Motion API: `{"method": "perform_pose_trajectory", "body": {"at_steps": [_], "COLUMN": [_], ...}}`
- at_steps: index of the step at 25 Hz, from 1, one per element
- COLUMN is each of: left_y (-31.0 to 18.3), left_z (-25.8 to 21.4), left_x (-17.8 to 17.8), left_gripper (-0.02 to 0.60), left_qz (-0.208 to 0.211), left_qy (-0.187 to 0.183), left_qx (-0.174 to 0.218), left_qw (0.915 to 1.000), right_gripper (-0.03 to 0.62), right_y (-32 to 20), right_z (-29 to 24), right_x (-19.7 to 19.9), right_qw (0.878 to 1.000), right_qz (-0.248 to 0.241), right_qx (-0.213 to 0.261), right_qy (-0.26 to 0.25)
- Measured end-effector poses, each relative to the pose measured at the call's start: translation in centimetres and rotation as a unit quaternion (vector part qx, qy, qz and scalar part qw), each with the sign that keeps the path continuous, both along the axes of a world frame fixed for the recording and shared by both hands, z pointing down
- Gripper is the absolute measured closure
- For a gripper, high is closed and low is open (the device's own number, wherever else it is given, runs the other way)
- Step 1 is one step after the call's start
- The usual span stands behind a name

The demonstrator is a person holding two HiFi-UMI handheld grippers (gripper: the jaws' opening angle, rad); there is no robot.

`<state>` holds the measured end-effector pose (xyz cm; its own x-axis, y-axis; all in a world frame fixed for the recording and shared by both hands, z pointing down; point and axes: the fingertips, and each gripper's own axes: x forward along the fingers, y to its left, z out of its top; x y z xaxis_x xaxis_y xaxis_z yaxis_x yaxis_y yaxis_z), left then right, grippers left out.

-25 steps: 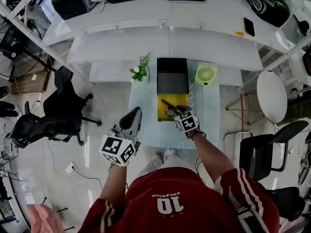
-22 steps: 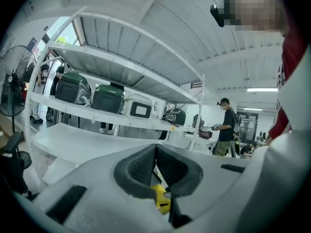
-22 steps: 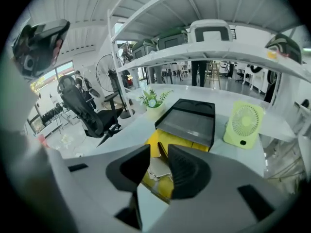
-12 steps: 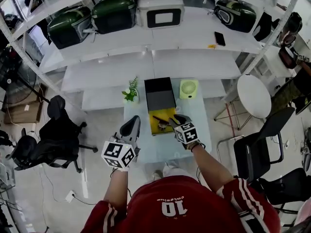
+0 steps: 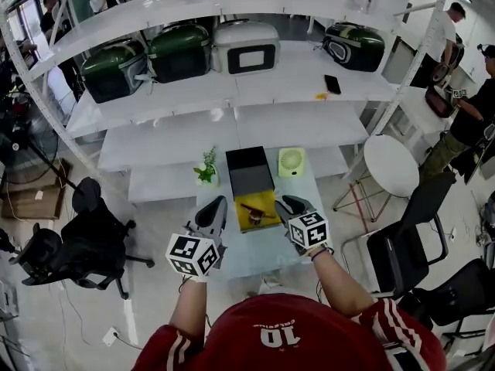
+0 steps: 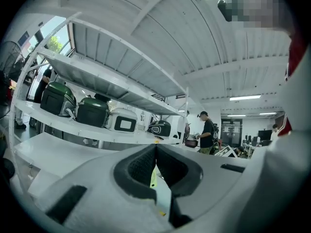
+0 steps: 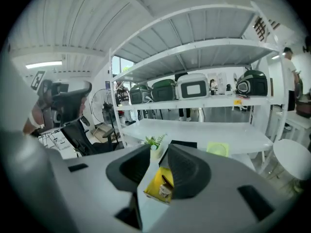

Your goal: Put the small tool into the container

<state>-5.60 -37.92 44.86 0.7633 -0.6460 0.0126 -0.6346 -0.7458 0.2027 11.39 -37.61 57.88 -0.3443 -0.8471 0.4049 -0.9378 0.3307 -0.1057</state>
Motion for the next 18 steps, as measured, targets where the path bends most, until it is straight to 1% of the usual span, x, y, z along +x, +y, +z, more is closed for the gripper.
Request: {"method": "perform_pose_trajectory", "body": {"at_steps": [5,9,18], "left_y": [1.4,1.8,3.2], "left_z": [-1.6,-2.8,-6.4], "left_x": [-0.3,-0.8,-2.6], "left_gripper": [0.583,0.583,0.581], "left_qz": [0.004,-0.002,-0.021], "left_qy": [0.008,0.016,0.011], "left_qx": [0.01,0.014,0.055], "left_qw": [0.9999,0.9998,0.9982], "right_gripper": [0.484,0.484,0.484], "right_y": [1.8,2.9,4.0], "right_z": [-4.1,-7.0,-14.3], "right_x": [-0.8,-1.1,-1.1], "right_qw": [0.999,0.998,0.99], "right_qz": [0.0,0.0,0.008], "right_qx": [0.034,0.06,0.134], "right_qy": [-0.016,-0.029,-0.051]}}
